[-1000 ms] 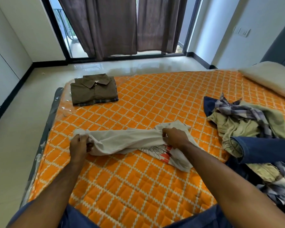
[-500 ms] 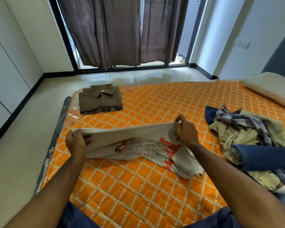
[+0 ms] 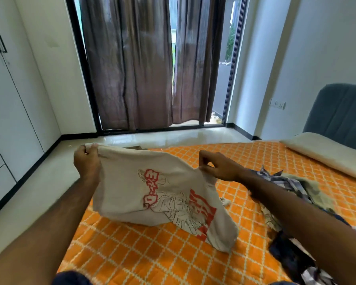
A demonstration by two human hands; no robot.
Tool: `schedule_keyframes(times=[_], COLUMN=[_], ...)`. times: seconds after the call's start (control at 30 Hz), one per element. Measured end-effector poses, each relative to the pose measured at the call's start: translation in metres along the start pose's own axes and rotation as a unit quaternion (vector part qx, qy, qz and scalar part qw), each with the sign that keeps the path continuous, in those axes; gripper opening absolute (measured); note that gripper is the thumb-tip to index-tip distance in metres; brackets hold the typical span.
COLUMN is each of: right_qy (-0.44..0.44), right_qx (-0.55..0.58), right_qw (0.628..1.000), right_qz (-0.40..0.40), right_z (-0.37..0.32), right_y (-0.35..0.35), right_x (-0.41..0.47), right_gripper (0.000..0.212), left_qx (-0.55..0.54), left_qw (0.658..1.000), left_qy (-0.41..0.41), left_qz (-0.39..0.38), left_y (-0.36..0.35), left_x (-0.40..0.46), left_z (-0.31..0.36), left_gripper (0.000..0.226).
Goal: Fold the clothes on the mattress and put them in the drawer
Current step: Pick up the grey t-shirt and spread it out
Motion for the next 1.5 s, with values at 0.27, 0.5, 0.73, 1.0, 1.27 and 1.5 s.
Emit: schedule_keyframes(times=[0.27,0.5,0.73,1.0,1.27,1.5], right_qy=[-0.047,-0.097,-0.180,-0.363,-0.421,-0.347], right_qx=[-0.089,0.007,0.275,-0.047,-0.134,-0.185], right_qw=[0.990,0.987,0.942,0.862,0.896,0.865], right_qz=[-0.100,-0.131,-0.074,-0.351,0.041,0.312], right_z=[0.012,0.040,0.051,0.066,0.114,0.051], right_y=[0.039,0.019,0.045,-0.014,0.090,0.216], right_x=[-0.029,-0.056,-0.060,-0.017,0.067,0.098], right_gripper=[0.008,0.028,0.030,0.044,0.043,0.034], left_qx=[-0.029,-0.030,0.202,0.462,-0.128,-0.235], left_qw=[0.999,0.983,0.810,0.839,0.959,0.959], left_qy=[0.009,-0.111,-0.372,-0.145,0.178,-0.002], left_qz=[-0.029,-0.146,-0.407,-0.247,-0.181,-0.157], left_y=[0.032,0.036,0.044,0.008,-0.109,-0.135], left_x=[0.019,0.001,0.024,-0.001,0.041,0.096], left_z=[0.025,0.056,0.037,-0.028,0.006,0.142], left_gripper=[0.026,0.042,0.039,0.010,0.055,0.029])
Point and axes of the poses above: each hand's wrist, its own x-axis towards the middle knuckle, its own y-axis out of the back of the hand, z = x × y, the point moved 3 cm from there along x, towards the middle knuckle, and after that the axes turned 3 degrees about -y, right-handed, at the moved point
